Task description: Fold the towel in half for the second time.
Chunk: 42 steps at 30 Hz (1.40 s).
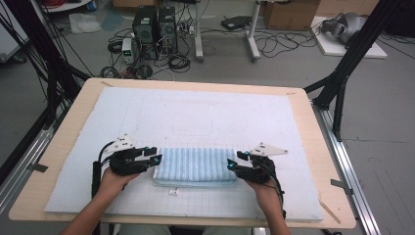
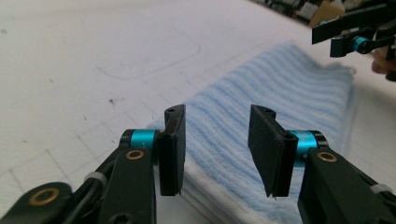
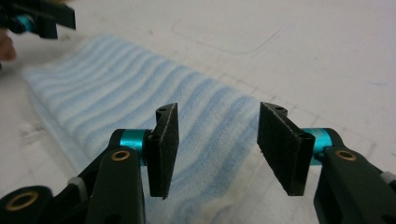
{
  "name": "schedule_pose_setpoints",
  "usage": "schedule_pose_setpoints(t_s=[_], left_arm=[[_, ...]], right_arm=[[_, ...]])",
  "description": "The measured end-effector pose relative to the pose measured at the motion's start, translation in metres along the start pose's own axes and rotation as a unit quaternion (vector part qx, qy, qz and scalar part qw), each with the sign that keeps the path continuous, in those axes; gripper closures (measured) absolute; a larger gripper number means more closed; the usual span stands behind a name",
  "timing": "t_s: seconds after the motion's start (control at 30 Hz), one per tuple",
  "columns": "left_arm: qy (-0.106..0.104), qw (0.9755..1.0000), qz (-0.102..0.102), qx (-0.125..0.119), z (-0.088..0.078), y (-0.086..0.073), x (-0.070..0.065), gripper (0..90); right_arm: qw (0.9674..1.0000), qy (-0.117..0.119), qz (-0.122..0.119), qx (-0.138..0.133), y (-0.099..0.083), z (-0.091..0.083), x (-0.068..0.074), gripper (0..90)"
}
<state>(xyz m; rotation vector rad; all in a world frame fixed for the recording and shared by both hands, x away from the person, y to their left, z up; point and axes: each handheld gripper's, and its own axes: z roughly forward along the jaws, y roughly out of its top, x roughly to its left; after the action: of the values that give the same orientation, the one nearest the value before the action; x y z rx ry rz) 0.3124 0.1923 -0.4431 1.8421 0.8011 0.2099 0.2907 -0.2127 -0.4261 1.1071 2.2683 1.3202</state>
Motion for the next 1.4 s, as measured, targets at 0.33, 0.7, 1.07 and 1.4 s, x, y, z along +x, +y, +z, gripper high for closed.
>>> schedule_pose_setpoints(t_s=[0.33,0.7,1.07,1.4], left_arm=[[-0.014,0.9969,0.036,0.068,0.004,-0.01,-0.014,64.1],[-0.02,0.9947,0.06,0.08,-0.004,-0.014,-0.019,63.5],[0.061,0.9961,-0.009,-0.064,-0.021,0.005,0.011,25.9],[0.086,0.9922,0.003,-0.09,-0.046,0.002,0.034,23.9]], right_arm=[[0.9923,0.037,-0.078,0.088,-0.013,0.013,0.017,53.6],[0.9878,0.038,-0.11,0.103,-0.017,0.002,0.03,49.9],[0.9984,-0.017,-0.053,-0.013,0.0,-0.02,0.003,34.6],[0.994,-0.108,-0.013,-0.014,-0.013,-0.04,-0.028,12.1]])
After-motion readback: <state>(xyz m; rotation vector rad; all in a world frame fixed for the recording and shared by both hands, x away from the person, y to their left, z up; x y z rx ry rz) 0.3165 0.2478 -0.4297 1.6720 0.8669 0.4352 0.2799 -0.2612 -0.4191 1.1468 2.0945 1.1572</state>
